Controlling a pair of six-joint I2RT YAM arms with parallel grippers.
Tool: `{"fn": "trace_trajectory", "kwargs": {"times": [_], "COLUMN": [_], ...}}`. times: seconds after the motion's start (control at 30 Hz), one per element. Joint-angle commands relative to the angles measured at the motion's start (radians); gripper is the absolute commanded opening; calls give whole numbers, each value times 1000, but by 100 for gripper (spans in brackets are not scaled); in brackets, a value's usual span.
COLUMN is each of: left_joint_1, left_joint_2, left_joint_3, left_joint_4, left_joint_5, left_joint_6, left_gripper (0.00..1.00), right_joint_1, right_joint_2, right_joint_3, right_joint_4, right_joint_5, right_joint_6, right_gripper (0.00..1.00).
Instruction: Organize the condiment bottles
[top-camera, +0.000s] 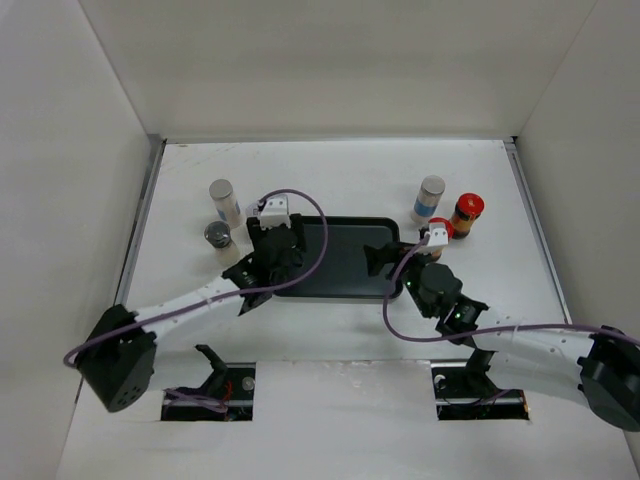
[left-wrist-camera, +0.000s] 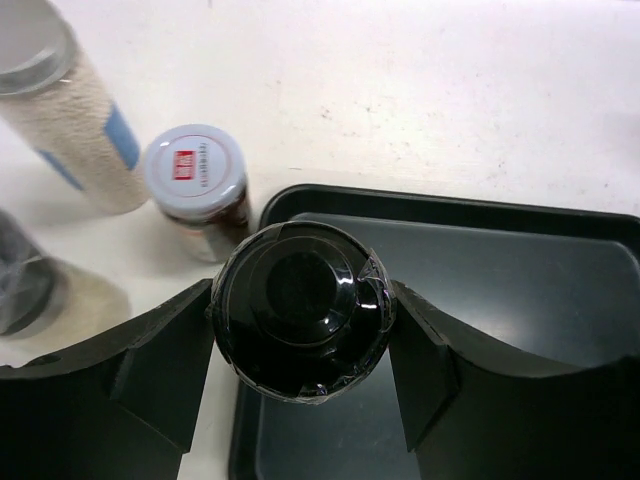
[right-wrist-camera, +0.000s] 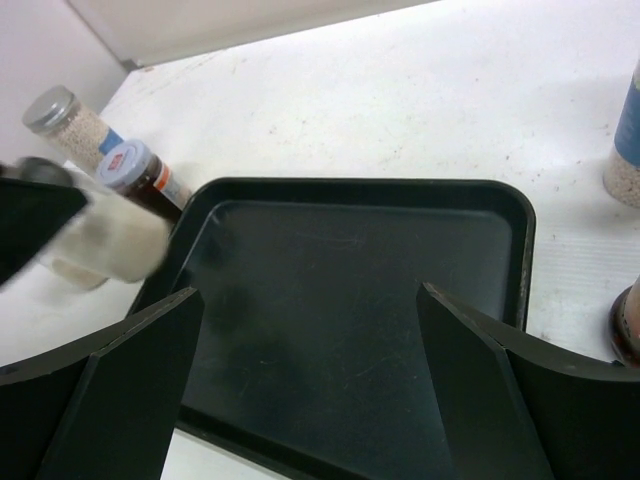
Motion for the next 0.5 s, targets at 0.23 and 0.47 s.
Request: {"fn": "trace_trajectory", "kwargs": {"times": [0.23,0.47], "left_joint_1": [123,151], "left_joint_2": [285,366], "left_joint_3": [135,96], "left_joint_4": [310,409], "left_joint_5": [124,172], "left_joint_6": [39,31], "left_gripper": [36,45], "right_joint_1": [-29,-32], "right_joint_2": [-33,-11], "right_joint_3": [-15,-12], "right_joint_4": [50,58], "right_joint_5": [6,-2], "right_joint_6": [28,31], "right_gripper": [94,95]}}
